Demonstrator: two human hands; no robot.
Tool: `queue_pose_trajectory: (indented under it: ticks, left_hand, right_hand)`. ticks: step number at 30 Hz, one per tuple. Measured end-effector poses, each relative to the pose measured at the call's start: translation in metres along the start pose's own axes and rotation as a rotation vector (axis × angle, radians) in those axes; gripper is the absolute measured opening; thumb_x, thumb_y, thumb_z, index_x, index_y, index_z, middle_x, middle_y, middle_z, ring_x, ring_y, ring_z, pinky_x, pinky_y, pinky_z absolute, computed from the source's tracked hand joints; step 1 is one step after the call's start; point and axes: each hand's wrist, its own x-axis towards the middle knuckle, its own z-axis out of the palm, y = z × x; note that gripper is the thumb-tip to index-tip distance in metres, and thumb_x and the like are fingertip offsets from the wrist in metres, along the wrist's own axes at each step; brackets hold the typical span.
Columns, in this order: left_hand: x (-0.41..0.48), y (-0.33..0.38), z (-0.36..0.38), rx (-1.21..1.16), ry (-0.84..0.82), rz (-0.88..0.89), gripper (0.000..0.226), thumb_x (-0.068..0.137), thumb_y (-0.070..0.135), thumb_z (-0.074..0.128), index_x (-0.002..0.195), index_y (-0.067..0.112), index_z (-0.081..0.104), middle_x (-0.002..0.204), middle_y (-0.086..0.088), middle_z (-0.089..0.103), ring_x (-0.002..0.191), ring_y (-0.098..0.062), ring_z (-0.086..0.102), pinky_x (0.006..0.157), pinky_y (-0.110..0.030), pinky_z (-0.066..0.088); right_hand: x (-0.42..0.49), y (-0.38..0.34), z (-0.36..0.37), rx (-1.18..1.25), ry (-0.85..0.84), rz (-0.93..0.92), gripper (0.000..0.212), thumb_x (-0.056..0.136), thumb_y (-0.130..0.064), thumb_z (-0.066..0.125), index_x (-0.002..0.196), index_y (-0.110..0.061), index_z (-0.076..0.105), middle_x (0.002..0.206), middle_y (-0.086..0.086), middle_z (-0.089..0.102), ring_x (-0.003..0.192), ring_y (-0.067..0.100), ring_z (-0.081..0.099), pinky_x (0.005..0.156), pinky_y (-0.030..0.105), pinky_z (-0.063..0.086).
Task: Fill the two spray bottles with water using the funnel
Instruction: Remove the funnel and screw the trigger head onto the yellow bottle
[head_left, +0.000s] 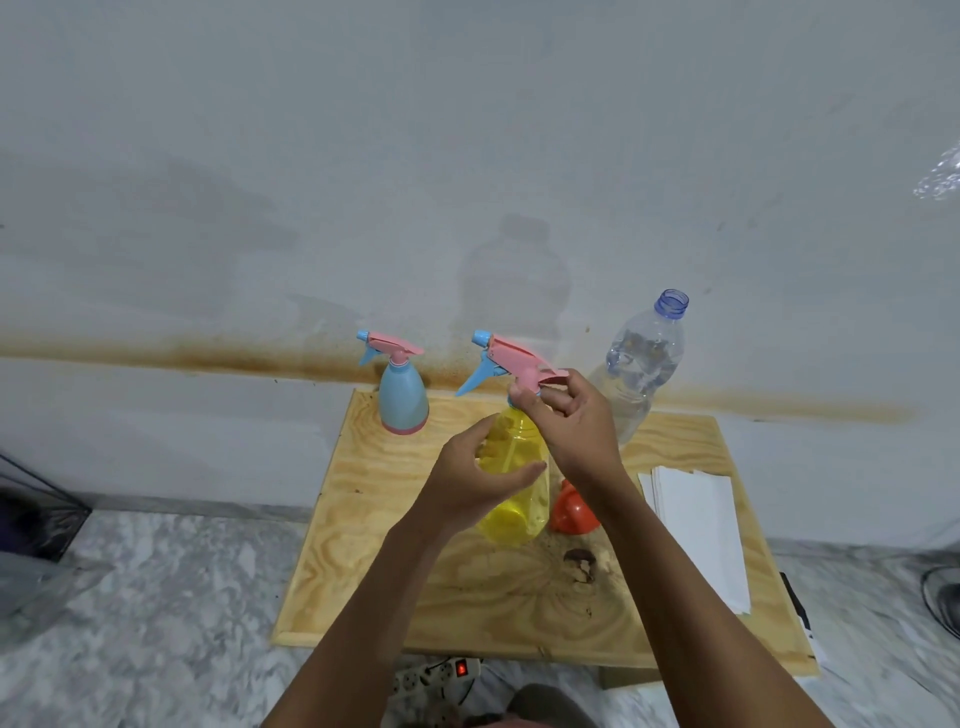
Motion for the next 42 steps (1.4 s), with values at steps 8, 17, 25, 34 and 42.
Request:
queue_pose_trajectory:
  ticks: [8, 17, 25, 34, 42]
  left_hand:
    - [-0.009, -0.014, -0.020, -0.022, -0.245, -0.182, 0.048, 0.073, 0.028, 0.087, 0.117, 0.024, 0.069, 0.103, 0.007, 0.076, 0.102, -0.011, 0.070, 0.097, -0.039, 0.054]
    - [-0.037, -0.113, -0.066, 0.365, 0.166, -0.594, 0.086, 0.071, 0.044, 0.085, 0.144, 0.020, 0.047, 0.140, -0.005, 0.050, 0.131, -0.023, 0.049, 0.102, -0.032, 0.042]
    - [-0.041, -0.159, -0.060, 0.786, 0.244, -0.744, 0.084, 0.066, 0.069, 0.071, 0.125, 0.016, 0.045, 0.132, -0.016, 0.039, 0.121, -0.040, 0.039, 0.100, -0.045, 0.037]
    - [-0.032, -0.165, -0.053, 0.854, 0.294, -0.751, 0.082, 0.062, 0.065, 0.078, 0.122, 0.017, 0.050, 0.137, -0.015, 0.034, 0.121, -0.038, 0.032, 0.106, -0.044, 0.029]
    - [-0.032, -0.152, -0.050, 0.803, 0.297, -0.791, 0.086, 0.069, 0.061, 0.080, 0.134, 0.015, 0.047, 0.143, -0.013, 0.026, 0.126, -0.038, 0.027, 0.106, -0.043, 0.032]
  right_hand:
    - [0.012, -0.010, 0.009, -0.076, -0.403, 0.100, 0.021, 0.099, -0.038, 0.053, 0.113, -0.034, 0.069, 0.109, -0.011, 0.072, 0.101, 0.005, 0.065, 0.092, 0.027, 0.054]
    - [0.023, 0.029, 0.013, -0.140, -0.493, 0.207, 0.028, 0.102, -0.026, 0.049, 0.112, -0.002, 0.060, 0.110, 0.017, 0.067, 0.086, 0.032, 0.069, 0.075, 0.051, 0.056]
    - [0.025, 0.072, 0.024, -0.410, -0.581, 0.409, 0.032, 0.098, -0.035, 0.056, 0.112, -0.009, 0.068, 0.099, 0.011, 0.072, 0.078, 0.023, 0.071, 0.057, 0.035, 0.058]
    - [0.046, 0.098, 0.049, -0.418, -0.692, 0.603, 0.046, 0.100, -0.040, 0.052, 0.130, -0.006, 0.057, 0.111, 0.013, 0.063, 0.088, 0.022, 0.066, 0.056, 0.029, 0.052]
    - [0.058, 0.109, 0.058, -0.536, -0.719, 0.571, 0.047, 0.096, -0.049, 0.054, 0.116, -0.008, 0.066, 0.093, 0.006, 0.068, 0.089, 0.026, 0.071, 0.072, 0.042, 0.061]
